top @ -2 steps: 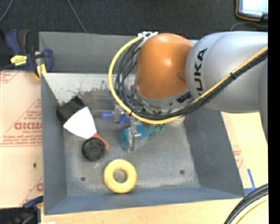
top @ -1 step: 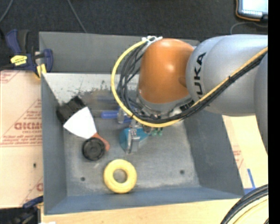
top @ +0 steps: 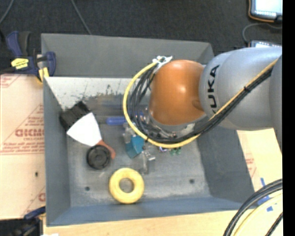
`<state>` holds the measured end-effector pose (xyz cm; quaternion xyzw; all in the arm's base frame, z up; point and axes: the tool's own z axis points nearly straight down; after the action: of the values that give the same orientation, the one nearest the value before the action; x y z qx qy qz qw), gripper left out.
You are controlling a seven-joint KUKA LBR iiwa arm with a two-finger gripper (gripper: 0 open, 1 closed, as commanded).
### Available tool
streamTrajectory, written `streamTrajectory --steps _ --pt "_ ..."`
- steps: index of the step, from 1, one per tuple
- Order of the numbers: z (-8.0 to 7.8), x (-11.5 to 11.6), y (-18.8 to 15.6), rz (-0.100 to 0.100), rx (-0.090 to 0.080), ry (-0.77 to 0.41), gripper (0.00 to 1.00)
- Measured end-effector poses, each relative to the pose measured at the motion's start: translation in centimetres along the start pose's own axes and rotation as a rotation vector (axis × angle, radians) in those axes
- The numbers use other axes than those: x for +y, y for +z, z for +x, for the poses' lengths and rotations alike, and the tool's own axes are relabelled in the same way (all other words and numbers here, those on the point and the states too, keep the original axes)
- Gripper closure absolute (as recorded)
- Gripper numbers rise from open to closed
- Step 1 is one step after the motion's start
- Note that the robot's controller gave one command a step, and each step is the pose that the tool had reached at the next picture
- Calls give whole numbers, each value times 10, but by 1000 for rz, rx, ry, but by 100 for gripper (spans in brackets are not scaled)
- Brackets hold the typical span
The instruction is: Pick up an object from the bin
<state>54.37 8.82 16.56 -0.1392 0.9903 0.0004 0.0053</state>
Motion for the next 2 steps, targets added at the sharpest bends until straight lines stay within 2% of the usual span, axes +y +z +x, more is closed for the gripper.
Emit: streamTrajectory --steps 1,2 --pt "5 0 38 0 1 -145 0" --pt "14 12 55 -2 3 10 0"
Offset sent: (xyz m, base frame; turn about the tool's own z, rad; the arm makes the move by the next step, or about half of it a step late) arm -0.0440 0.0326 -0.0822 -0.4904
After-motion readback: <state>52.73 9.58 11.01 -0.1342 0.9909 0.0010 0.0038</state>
